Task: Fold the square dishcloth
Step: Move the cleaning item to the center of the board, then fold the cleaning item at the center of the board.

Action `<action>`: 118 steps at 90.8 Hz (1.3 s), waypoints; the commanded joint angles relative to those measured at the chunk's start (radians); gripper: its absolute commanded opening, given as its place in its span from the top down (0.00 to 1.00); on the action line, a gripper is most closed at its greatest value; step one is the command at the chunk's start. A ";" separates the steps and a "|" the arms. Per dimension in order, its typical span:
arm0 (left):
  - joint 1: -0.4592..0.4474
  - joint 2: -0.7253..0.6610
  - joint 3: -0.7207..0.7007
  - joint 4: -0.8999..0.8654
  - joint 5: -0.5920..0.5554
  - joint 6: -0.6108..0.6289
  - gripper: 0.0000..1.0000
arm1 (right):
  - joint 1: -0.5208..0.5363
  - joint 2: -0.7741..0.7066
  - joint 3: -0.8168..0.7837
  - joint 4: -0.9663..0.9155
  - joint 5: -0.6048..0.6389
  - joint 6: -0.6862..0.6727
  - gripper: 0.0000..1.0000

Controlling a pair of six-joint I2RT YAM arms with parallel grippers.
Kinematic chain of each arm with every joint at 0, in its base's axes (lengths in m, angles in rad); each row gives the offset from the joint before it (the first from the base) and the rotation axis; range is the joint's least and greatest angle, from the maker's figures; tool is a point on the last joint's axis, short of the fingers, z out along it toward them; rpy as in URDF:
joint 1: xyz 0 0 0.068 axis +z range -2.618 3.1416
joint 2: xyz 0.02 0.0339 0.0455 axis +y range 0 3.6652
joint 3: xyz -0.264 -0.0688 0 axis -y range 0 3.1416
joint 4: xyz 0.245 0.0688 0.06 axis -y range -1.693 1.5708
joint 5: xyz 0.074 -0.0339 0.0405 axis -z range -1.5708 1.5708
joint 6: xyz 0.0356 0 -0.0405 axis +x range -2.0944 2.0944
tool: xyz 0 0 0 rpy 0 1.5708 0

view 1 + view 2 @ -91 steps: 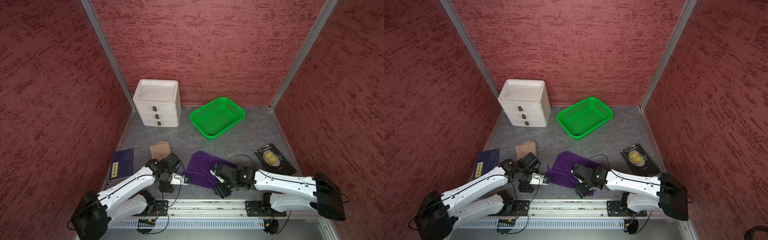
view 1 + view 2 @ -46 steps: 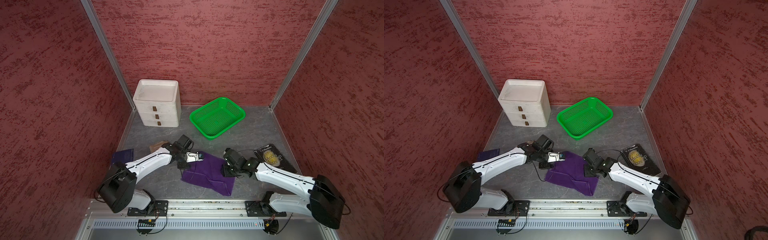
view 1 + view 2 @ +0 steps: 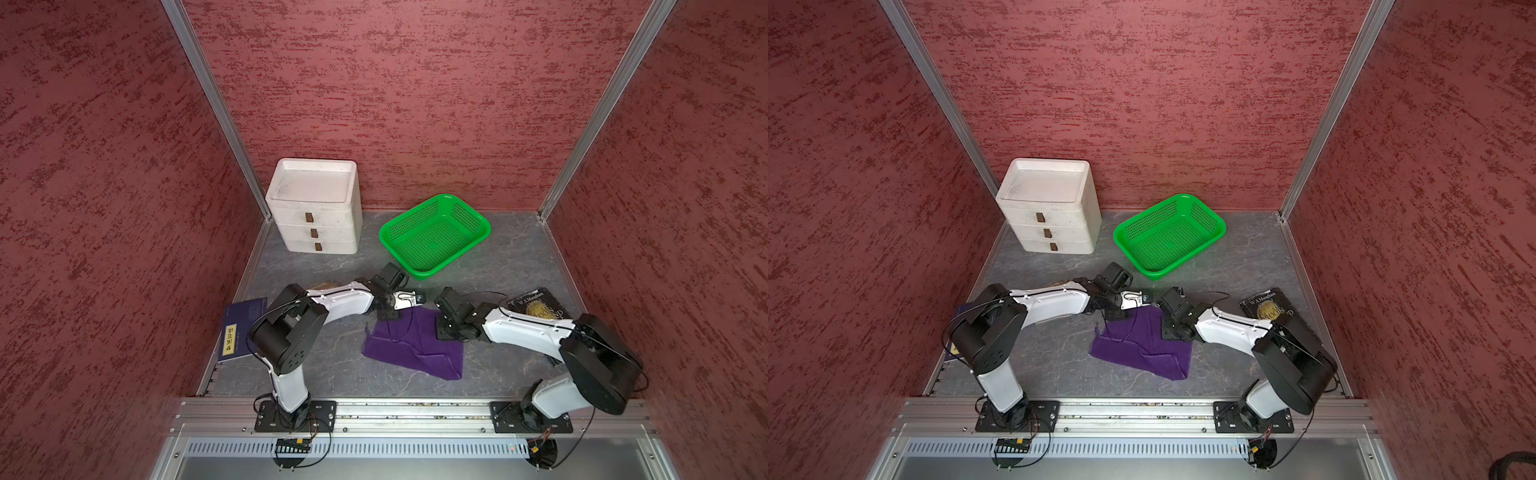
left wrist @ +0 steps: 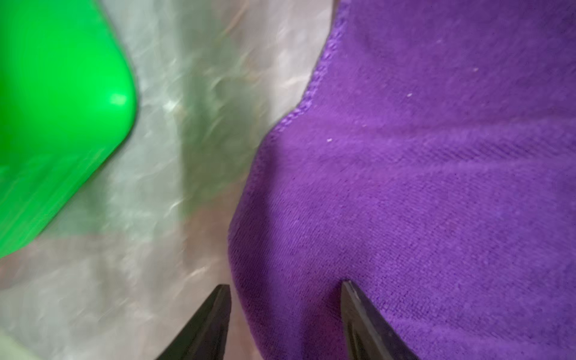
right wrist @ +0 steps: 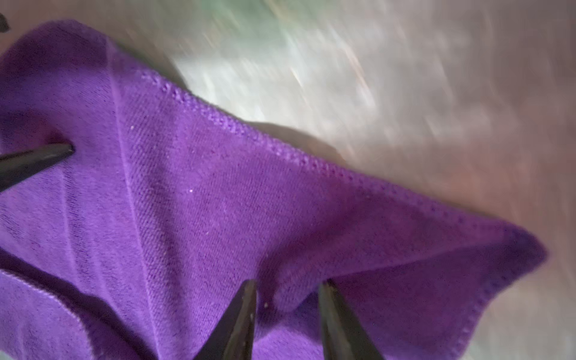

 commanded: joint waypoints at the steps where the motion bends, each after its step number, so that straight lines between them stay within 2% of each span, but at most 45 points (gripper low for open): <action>1: 0.091 0.008 -0.068 -0.012 -0.102 0.084 0.40 | -0.015 0.068 0.068 0.068 -0.060 -0.099 0.57; 11: 0.166 -0.053 -0.125 -0.010 -0.088 0.127 0.39 | -0.012 0.043 0.123 0.081 -0.110 -0.150 0.49; 23: 0.196 -0.140 -0.170 0.001 -0.049 0.155 0.35 | -0.012 -0.041 0.084 0.119 -0.149 -0.208 0.40; 39: 0.217 -0.278 -0.148 -0.135 0.061 0.140 0.29 | -0.005 -0.069 0.028 0.172 -0.401 -0.306 0.36; 56: 0.286 -0.376 -0.111 -0.434 0.223 0.144 0.25 | -0.004 0.008 0.095 0.141 -0.598 -0.446 0.42; 70: 0.361 -0.439 -0.156 -0.601 0.304 0.191 0.25 | -0.004 0.092 0.184 0.054 -0.626 -0.602 0.42; 81: 0.402 -0.479 -0.208 -0.639 0.348 0.218 0.25 | -0.006 0.182 0.247 -0.016 -0.623 -0.657 0.43; 90: 0.410 -0.466 -0.227 -0.633 0.376 0.215 0.25 | -0.005 0.215 0.254 -0.012 -0.640 -0.658 0.47; 102: 0.401 -0.423 -0.212 -0.620 0.413 0.190 0.26 | -0.005 0.179 0.214 0.012 -0.654 -0.637 0.53; 118: 0.383 -0.354 -0.190 -0.609 0.408 0.178 0.31 | -0.005 0.102 0.142 0.024 -0.646 -0.611 0.62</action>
